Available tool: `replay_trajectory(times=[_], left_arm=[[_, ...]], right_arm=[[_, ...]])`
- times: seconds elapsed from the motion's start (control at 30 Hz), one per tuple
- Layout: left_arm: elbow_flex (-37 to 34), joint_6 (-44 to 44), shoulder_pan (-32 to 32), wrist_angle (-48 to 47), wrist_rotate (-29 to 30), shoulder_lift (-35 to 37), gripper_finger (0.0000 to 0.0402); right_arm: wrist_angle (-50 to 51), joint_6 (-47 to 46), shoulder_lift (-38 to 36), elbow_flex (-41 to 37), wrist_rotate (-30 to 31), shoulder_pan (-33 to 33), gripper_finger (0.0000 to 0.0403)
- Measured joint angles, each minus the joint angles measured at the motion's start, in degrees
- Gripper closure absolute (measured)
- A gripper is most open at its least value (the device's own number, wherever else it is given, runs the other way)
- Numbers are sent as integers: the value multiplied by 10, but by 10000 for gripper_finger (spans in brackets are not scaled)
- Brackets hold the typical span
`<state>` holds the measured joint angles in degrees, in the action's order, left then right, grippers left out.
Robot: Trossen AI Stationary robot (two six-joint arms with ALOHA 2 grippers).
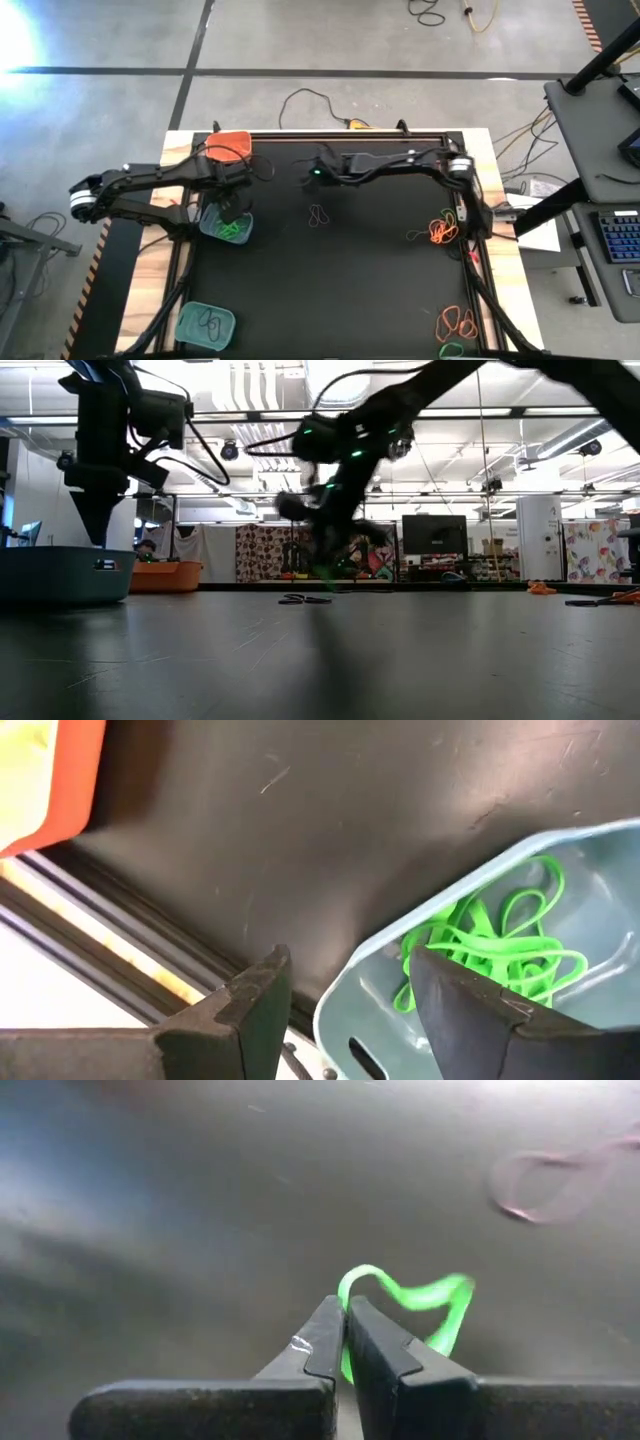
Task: Sort rubber bands into baskets
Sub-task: Put the green rubber band into the blue bin
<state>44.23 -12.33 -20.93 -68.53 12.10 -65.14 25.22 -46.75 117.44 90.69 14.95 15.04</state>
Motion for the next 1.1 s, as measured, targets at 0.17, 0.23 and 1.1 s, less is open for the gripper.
replay_trajectory(times=[0.17, 0.23, 1.1], left_arm=[[0, -10, 0, 1, 9, 10, 214], [0, -22, -1, 13, 10, 11, 214], [-1, -36, -1, 351, -107, -68, 214]], right_arm=[[72, -12, 88, 134, 0, 3, 390], [116, -11, 118, 183, 1, 4, 382], [518, 246, 3, 373, 115, 0, 160]])
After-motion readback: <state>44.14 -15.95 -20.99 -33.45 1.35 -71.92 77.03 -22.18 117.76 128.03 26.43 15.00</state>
